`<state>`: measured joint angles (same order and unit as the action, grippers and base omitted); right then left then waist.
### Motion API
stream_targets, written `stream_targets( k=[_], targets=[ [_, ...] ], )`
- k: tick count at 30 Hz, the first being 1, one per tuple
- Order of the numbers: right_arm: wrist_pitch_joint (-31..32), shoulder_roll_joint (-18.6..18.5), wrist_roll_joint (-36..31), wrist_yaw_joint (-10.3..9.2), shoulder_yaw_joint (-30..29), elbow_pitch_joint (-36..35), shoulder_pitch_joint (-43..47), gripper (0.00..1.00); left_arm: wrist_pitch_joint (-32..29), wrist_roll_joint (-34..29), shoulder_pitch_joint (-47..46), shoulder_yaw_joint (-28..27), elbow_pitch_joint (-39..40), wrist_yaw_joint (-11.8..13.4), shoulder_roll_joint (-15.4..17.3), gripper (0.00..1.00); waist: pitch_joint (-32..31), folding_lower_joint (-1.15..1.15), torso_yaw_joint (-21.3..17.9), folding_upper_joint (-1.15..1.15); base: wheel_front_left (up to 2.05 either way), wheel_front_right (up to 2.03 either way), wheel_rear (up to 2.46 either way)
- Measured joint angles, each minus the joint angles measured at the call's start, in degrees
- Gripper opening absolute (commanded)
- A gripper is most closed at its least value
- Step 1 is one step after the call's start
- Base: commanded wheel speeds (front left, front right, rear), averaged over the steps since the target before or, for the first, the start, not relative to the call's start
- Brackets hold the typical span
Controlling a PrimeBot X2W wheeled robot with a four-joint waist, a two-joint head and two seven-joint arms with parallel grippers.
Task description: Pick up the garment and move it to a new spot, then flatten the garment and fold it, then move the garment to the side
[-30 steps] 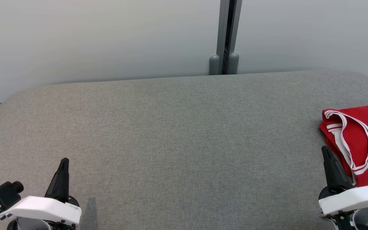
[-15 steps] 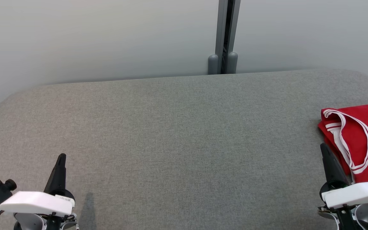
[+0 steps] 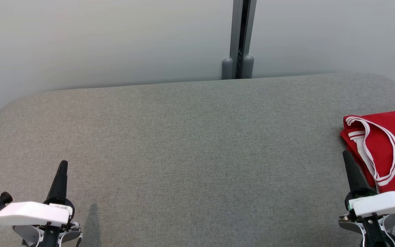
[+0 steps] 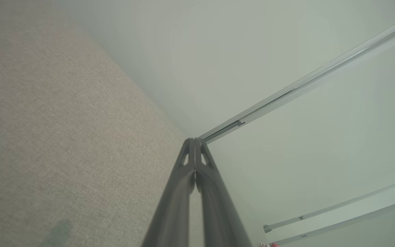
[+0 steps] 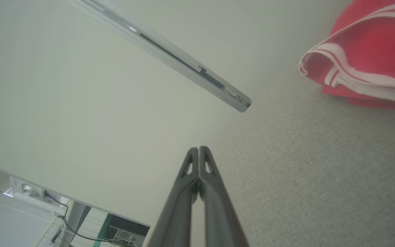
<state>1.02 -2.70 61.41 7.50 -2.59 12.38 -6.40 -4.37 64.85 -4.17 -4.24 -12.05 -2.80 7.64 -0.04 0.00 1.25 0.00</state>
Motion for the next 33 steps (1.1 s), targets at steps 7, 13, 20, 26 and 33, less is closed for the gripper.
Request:
stream_targets(
  k=[7, 13, 20, 26, 33],
  targets=[
    [0.09, 0.00, 4.26, 0.00, 0.15, 1.20, -0.74, 0.00, -0.87, 3.63, -1.09, -1.00, -1.07, -0.67, -0.73, 0.00, 0.06, 0.00, -0.14, 0.00, 0.00, 0.00, 0.00],
    [0.22, 0.00, 7.73, 0.00, 0.31, 1.97, -1.32, 0.00, -1.51, 6.57, -1.95, -1.89, -1.92, -1.18, -1.13, 0.00, 0.12, 0.00, -0.26, 0.00, 0.00, 0.00, 0.00],
    [0.37, 0.00, 11.49, -0.01, 0.47, 3.00, -2.24, 0.00, -2.18, 9.80, -2.54, -2.78, -2.91, -1.75, -1.60, 0.00, 0.18, 0.00, -0.39, 0.00, 0.00, 0.00, 0.00],
    [0.57, 0.00, 15.07, 0.00, 0.63, 3.81, -2.76, 0.00, -2.78, 12.88, -3.42, -3.70, -3.74, -2.25, -2.18, 0.00, 0.25, 0.00, -0.53, 0.00, 0.00, 0.00, 0.00],
    [0.73, 0.00, 18.50, -0.01, 0.76, 4.76, -3.46, 0.00, -3.53, 15.61, -4.39, -4.48, -4.59, -2.70, -2.66, 0.00, 0.31, 0.00, -0.67, 0.00, 0.00, 0.00, 0.00]
  ],
)
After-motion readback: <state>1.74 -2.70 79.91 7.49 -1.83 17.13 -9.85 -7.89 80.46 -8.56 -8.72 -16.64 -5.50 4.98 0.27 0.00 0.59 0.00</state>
